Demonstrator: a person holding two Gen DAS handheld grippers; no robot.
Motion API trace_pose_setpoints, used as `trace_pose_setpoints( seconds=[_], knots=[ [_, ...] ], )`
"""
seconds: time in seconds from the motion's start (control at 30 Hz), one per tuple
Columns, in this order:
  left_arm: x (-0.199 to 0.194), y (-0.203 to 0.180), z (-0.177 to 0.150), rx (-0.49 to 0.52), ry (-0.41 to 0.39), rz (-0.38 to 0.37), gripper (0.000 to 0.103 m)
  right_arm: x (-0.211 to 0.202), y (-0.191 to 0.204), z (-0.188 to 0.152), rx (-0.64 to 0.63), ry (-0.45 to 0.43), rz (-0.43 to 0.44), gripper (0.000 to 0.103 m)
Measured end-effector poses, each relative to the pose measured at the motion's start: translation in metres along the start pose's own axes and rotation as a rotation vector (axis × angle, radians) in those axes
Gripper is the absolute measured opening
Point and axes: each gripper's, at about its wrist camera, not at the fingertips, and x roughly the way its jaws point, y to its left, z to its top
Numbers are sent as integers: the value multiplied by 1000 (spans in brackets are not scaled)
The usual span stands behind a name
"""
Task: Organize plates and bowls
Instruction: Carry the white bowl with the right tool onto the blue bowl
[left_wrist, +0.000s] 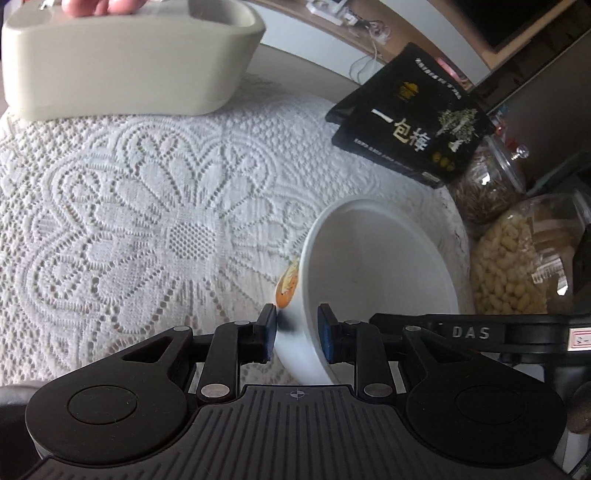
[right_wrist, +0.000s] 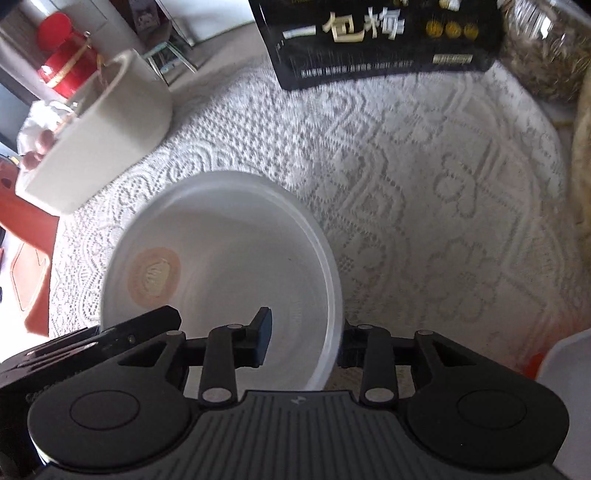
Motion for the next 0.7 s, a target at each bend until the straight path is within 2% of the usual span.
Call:
trace_pose_setpoints(
  seconds=[0.2,0.27,0.37,0.53,0.63,0.7],
  knots=[
    [2,4,6,-25,-8,-38,27,12,2,-2,19,32,-29,35],
    [-3,3,7,-30,-22,-62,27,7,4,-4,31,17,-37,35],
    [-33,-7,6,23,-95,-102,30,-20,10,-4,32,-45,-26,35],
    [-109,-32,-6,109,-239,-174,34,-87,24,-17,-23,-146,38,35],
    [-136,-44,-19,144,-260,-215,34,-123,27,-35,-62,-183,38,35],
    [-145,-49,-31,168,-230,-248,34,-141,28,-51,-84,-195,3,35]
  ],
)
